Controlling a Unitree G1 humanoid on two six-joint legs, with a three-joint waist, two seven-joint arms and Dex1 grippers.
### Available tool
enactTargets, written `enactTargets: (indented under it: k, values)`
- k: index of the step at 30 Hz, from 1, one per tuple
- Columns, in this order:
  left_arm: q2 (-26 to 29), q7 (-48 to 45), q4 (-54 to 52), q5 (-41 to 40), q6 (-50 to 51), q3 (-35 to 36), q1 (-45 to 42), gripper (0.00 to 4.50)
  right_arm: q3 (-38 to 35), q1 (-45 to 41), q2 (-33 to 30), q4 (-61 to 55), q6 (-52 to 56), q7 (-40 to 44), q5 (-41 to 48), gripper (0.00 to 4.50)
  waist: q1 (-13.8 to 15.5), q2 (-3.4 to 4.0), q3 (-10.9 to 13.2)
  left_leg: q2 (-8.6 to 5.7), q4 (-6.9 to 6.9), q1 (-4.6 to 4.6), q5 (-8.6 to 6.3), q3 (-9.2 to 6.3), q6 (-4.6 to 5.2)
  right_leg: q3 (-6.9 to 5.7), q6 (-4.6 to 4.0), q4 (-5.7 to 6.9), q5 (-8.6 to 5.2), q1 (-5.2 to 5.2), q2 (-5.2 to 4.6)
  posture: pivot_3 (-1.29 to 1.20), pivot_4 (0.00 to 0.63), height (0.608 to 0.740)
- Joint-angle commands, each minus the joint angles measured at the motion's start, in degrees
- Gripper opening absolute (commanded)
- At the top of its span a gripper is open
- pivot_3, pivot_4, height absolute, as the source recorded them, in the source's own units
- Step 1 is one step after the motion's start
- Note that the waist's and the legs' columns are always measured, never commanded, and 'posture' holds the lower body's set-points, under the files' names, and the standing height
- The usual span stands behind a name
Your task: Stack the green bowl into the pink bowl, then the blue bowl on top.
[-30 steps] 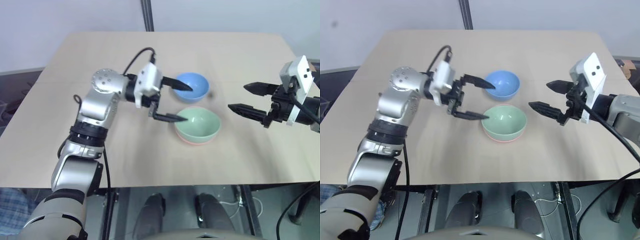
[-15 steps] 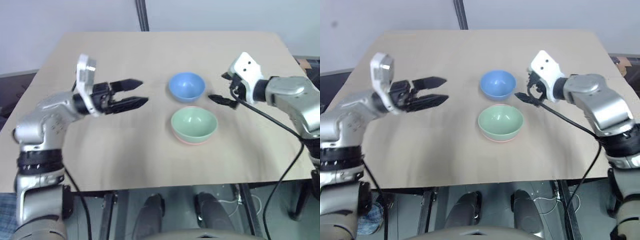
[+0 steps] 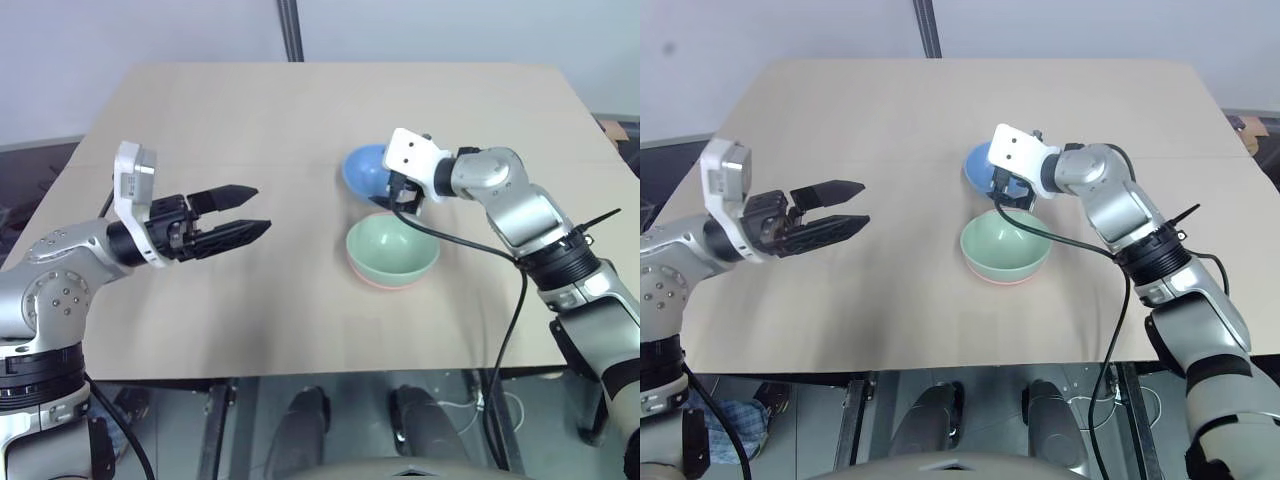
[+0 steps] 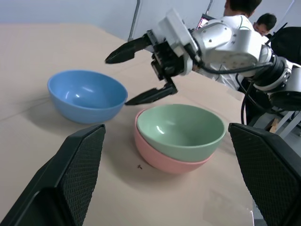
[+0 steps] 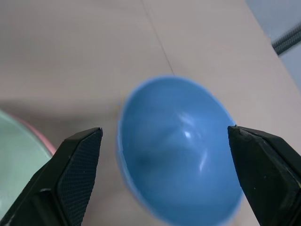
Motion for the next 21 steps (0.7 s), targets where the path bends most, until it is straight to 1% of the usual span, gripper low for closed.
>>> enactTargets:
  k: [1,8,13,16,18,19,21]
  values:
    - [1.15,0.37,-2.10,-1.19,-0.71,1.75,0.11,4.43,-1.50,-2.35,1.50,1.53,-2.19,0.37,-2.08,4.50,-0.09,0.00,0.00,0.00,0.00,0.00,0.00,0.00,0.00,0.00,0.00,0.00,0.00,0.00,0.00,0.00,0.150,0.740]
    - [1.07,-0.05,-1.42,-0.60,-1.40,1.05,-0.04,4.43,-1.86,-2.35,7.04,6.02,-0.42,-0.91,-4.61,4.50,-0.36,0.00,0.00,0.01,0.00,0.02,0.00,0.00,-0.01,0.01,0.00,0.05,0.00,-0.01,0.01,0.00,0.150,0.740]
    - [0.75,-0.17,-0.86,-0.17,-2.01,0.14,-0.65,4.43,-3.54,-2.70,10.92,11.12,2.03,-4.05,-5.48,4.50,-0.52,0.00,0.00,0.01,-0.01,0.02,0.01,0.00,-0.01,0.00,-0.01,0.06,0.01,-0.02,0.01,0.00,0.150,0.740]
    - [0.69,0.10,-0.05,0.42,-2.52,-0.37,-1.29,4.50,-4.75,-3.27,12.07,13.89,3.39,-5.21,-5.42,3.68,-0.49,0.00,0.00,0.00,0.00,0.03,0.01,0.00,-0.01,0.01,-0.01,0.06,0.01,-0.01,0.01,0.00,0.150,0.740]
    - [0.79,-0.06,0.26,0.60,-2.77,-0.59,-1.50,4.50,-5.08,-3.46,12.47,14.93,3.92,-5.21,-5.60,2.89,-0.53,0.00,0.00,0.00,0.00,0.02,0.01,0.00,-0.01,0.01,-0.01,0.06,0.01,-0.01,0.01,0.00,0.150,0.740]
    - [0.83,-0.12,0.38,0.63,-2.83,-0.67,-1.60,4.50,-5.13,-3.37,12.62,15.07,4.25,-5.06,-5.66,2.29,-0.58,0.01,0.00,-0.01,-0.01,0.03,0.01,0.00,-0.01,0.01,-0.01,0.06,0.01,-0.02,0.01,0.00,0.150,0.740]
    - [0.89,-0.20,0.68,0.77,-3.03,-0.89,-1.89,4.50,-5.10,-2.96,12.88,14.78,4.78,-4.81,-5.70,1.43,-0.66,0.01,0.00,0.00,-0.03,0.02,0.01,0.01,-0.01,0.01,-0.01,0.06,0.01,-0.05,0.01,0.00,0.150,0.740]
